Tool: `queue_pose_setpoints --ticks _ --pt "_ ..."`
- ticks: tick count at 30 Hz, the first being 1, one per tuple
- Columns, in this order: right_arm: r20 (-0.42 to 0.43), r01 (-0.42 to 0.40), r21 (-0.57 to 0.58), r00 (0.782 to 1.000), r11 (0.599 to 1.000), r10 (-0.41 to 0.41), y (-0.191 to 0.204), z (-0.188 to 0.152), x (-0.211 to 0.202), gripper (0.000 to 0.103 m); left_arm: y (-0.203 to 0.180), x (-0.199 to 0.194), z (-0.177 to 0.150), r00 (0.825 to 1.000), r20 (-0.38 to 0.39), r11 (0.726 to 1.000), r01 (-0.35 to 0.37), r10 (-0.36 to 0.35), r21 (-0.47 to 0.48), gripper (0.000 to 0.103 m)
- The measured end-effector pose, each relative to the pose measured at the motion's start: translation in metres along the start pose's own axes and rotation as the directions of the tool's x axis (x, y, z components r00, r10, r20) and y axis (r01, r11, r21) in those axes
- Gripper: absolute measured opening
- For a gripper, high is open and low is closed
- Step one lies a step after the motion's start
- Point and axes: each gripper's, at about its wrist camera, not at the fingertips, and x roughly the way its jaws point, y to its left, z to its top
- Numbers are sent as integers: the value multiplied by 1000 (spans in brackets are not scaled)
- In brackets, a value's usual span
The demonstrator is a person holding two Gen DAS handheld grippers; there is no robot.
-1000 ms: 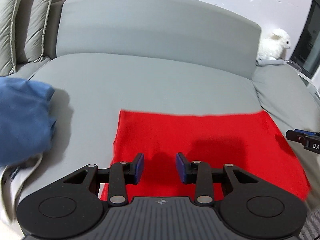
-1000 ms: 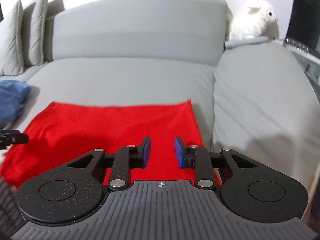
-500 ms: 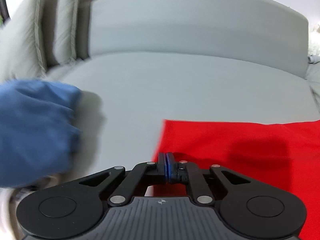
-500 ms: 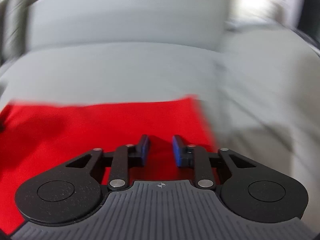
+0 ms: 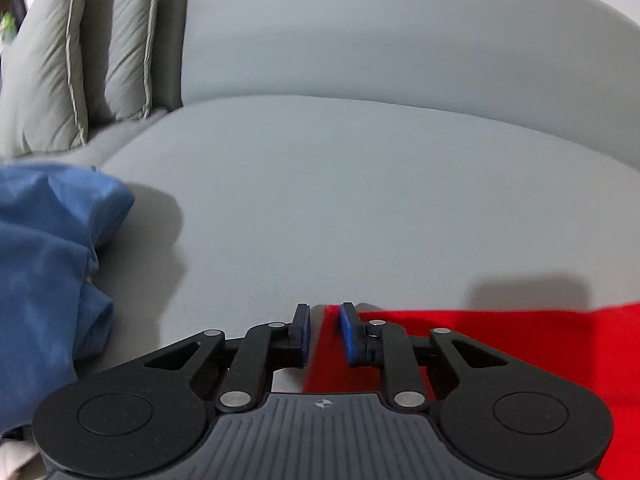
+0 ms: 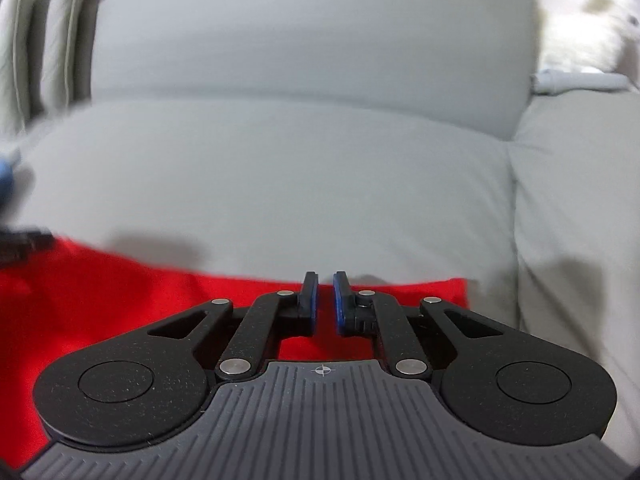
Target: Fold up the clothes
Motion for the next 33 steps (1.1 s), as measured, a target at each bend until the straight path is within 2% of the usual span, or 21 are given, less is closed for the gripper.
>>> queue_pose_setpoints --ticks 2,4,5,8,11,12,14,16,17,19,21,24,26,29,33 --pt "19 153 33 988 988 -153 -15 -6 4 6 -1 -1 -3 1000 7 1000 -9 9 8 23" --pt "-26 203 201 979 958 -202 -47 -10 3 1 -4 -3 -5 999 20 999 -33 33 13 24" --pt "-47 221 260 975 940 -217 -59 -11 2 13 -4 -3 -5 999 22 999 -37 37 9 24" --pt "-81 274 204 962 940 -262 -63 -11 -6 11 -3 -8 -6 997 30 998 -69 70 -12 24" --pt "-56 230 248 973 941 -223 -60 -13 -33 12 0 -30 -3 993 33 994 -111 111 -14 22" --pt "-48 210 263 978 942 -205 -57 -13 -44 12 -1 -42 -2 995 32 996 -93 93 7 24" --pt "-45 161 263 987 951 -154 -48 -13 -59 19 -6 -60 -7 1000 22 999 -7 6 54 28" --pt "-54 76 211 996 975 -65 -20 -15 -74 20 -22 -85 -23 992 4 981 128 -130 147 30" --pt "-61 45 172 998 984 -35 -4 -18 -78 20 -30 -92 -32 989 0 970 144 -147 195 35" --pt "-76 -14 96 997 995 21 28 -25 -87 20 -44 -105 -48 985 -10 944 169 -174 284 36" --pt "-90 -44 29 995 999 46 53 -36 -94 20 -41 -105 -61 991 -42 947 135 -128 291 36" --pt "-102 -43 -68 994 997 36 63 -55 -104 25 -23 -116 -71 990 -51 959 138 -129 246 36" --pt "-118 -31 -103 993 994 18 58 -64 -118 34 -14 -125 -77 993 -63 955 115 -101 273 39" --pt "-150 3 -75 989 997 -15 34 -71 -132 44 1 -143 -90 990 -93 949 125 -102 289 43" --pt "-208 94 -4 974 996 -93 11 -79 -160 48 11 -169 -104 991 -109 935 106 -73 339 44"
